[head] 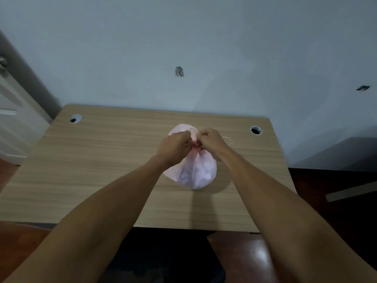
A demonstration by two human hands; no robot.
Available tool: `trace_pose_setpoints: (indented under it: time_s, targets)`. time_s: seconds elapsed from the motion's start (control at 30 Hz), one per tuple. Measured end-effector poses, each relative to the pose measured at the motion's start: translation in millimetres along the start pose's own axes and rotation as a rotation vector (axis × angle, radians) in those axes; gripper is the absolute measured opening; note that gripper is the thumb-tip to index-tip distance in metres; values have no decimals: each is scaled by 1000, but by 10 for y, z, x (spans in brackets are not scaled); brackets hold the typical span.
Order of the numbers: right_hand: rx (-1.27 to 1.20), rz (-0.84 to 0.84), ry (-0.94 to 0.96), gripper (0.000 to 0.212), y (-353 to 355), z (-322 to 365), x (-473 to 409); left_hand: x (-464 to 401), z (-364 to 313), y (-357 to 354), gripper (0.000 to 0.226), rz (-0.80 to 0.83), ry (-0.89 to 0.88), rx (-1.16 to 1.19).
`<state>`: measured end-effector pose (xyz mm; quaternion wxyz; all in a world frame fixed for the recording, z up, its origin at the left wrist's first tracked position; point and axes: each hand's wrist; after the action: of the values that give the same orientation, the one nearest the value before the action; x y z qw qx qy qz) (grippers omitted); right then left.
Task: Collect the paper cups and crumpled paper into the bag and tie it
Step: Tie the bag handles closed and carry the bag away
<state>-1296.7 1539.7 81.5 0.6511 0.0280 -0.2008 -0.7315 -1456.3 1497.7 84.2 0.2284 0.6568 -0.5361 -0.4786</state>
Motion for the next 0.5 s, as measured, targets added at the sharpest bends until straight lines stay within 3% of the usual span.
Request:
trace_pose_setpoints:
  time_s: [0.13,0.23,0.37,0.5]
  targets:
    - [128,54,208,38,-9,-64,46,-70,22,42,22,22,337,376]
    - [172,27,357,35,-43,-120,91,-110,18,90,24,70,451,495]
    - [191,-37,399,29,-34,-197,101,-157,157,145,37,88,646,741]
    - [208,-18,420,23,-85,-215,128,-125,240,135,47,121,672,897]
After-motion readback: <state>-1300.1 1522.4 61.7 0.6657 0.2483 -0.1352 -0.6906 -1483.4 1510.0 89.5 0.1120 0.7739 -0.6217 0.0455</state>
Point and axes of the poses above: each hand's wrist, its own x-axis away from the middle knuckle, its own y-axis out of the back of the hand, z = x × y, and after that the axes turned 15 degrees about -z, right-handed
